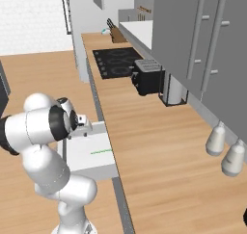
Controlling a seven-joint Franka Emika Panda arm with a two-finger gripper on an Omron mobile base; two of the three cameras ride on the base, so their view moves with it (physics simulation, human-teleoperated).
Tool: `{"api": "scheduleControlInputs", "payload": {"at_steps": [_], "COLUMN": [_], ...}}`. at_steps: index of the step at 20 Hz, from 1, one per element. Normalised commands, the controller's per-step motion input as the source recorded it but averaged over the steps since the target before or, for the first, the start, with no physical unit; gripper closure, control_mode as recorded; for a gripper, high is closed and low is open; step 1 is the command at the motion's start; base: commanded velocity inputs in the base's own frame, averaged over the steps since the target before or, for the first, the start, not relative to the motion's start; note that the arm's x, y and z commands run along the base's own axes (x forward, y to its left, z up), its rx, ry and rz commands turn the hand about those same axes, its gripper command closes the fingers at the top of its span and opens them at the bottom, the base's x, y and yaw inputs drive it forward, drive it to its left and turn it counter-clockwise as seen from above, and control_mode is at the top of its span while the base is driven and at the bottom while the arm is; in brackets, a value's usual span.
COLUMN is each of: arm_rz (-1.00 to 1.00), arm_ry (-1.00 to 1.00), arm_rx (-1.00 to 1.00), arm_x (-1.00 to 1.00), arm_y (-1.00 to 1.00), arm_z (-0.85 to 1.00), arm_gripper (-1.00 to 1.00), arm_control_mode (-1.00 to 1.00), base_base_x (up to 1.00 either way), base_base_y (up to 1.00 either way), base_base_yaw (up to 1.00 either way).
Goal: Take a straw from the drawer in front and place it inside the glass cup on the dining counter.
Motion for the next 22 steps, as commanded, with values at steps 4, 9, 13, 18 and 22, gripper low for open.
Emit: {"api": "scheduleControlInputs", "payload": {"at_steps": [4,9,13,18,22], "arm_rz": [0.0,0.0,0.0,0.0,0.0], "arm_ry": [0.03,0.02,0.01,0.01,0.05], "arm_rx": [0.05,0.03,0.01,0.01,0.0], "arm_x": [0.0,0.0,0.0,-0.26,-0.39], "arm_y": [-0.21,0.0,0.09,0.48,0.8], "arm_z": [-0.66,-0.45,-0.29,-0.03,0.0], "arm_gripper": [-1.0,-1.0,-1.0,-1.0,-1.0], "arm_control_mode": [-1.0,-1.0,-1.0,-1.0,-1.0], "base_base_x": [0.0,0.0,0.0,0.0,0.0], "base_base_y": [0.0,0.0,0.0,0.0,0.0], "base_base_yaw": [0.0,0.0,0.0,0.0,0.0]}}
